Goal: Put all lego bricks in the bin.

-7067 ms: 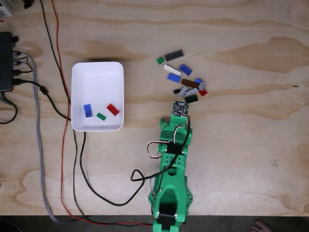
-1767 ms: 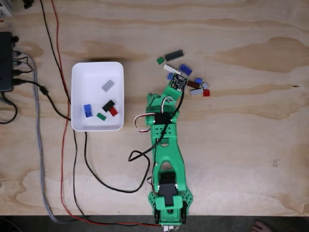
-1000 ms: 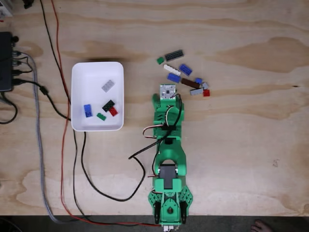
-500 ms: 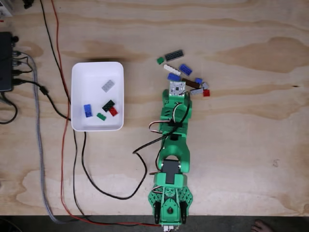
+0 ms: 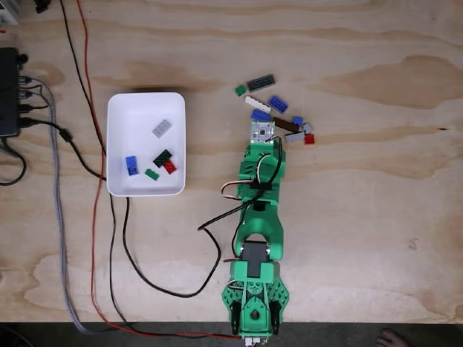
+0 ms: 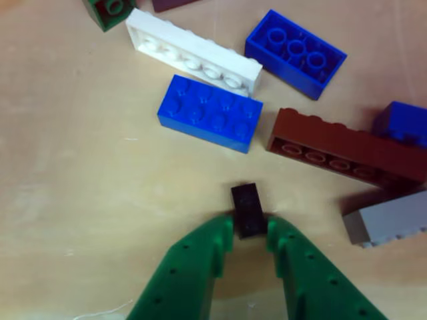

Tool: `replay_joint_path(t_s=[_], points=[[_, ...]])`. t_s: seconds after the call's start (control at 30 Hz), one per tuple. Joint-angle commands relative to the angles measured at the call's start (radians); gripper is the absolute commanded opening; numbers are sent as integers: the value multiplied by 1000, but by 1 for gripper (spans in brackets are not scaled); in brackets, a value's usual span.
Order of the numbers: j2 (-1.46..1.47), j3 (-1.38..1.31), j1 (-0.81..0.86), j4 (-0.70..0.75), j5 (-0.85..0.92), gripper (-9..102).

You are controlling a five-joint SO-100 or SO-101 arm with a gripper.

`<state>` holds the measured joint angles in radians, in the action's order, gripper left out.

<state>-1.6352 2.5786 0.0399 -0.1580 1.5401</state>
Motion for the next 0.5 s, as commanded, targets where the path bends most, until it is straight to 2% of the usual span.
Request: replay_joint_path(t_s=[0.0,0.13,0.37,0.47], points=[[-54,9,-11,23,-29,0],[-100,-35,-3,69,-78,0],[-63,-69,17,66,-46,0],[-144,-78,-21,94,-109,0]])
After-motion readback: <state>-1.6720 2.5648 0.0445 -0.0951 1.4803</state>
